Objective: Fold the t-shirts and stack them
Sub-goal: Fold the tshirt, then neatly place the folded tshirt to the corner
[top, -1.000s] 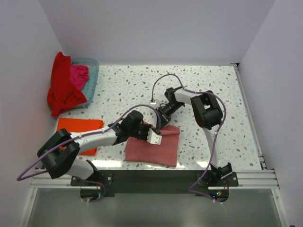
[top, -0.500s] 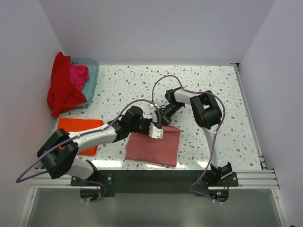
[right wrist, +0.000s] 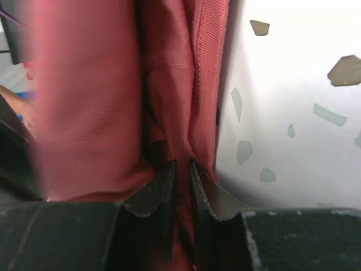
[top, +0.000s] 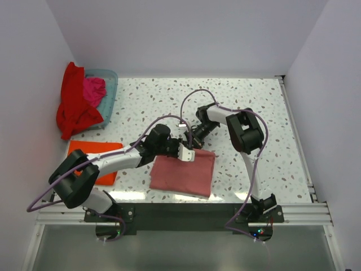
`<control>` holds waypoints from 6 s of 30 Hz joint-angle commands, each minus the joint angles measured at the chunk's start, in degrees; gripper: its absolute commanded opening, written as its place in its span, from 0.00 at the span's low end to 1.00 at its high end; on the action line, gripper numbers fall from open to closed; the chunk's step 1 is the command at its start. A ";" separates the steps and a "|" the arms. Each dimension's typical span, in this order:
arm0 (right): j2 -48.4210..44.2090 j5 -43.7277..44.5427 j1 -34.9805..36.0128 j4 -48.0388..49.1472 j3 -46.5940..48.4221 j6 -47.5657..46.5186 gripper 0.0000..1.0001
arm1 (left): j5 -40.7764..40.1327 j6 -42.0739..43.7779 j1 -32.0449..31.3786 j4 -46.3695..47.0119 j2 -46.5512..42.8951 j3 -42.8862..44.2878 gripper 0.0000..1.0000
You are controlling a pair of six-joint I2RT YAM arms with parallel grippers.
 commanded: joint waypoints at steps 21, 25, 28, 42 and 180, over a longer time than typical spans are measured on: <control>-14.19 26.22 -8.01 -23.56 16.47 -13.31 0.54 | 25.13 -11.89 20.80 -38.45 -5.19 15.82 0.63; -20.79 25.96 -7.76 -18.38 6.01 -13.14 0.57 | 27.68 -10.66 24.67 -44.43 3.95 22.24 0.67; -21.68 25.96 -7.32 -16.61 1.61 -12.96 0.55 | 29.87 -7.41 26.52 -51.89 12.22 29.00 0.71; -20.27 26.40 -5.74 -8.00 -7.45 -13.31 0.56 | 28.12 -2.04 27.31 -58.06 26.47 35.96 0.71; -30.88 54.01 33.99 40.24 -25.29 20.44 0.00 | 16.32 -77.69 41.90 -19.94 -7.64 -6.40 0.73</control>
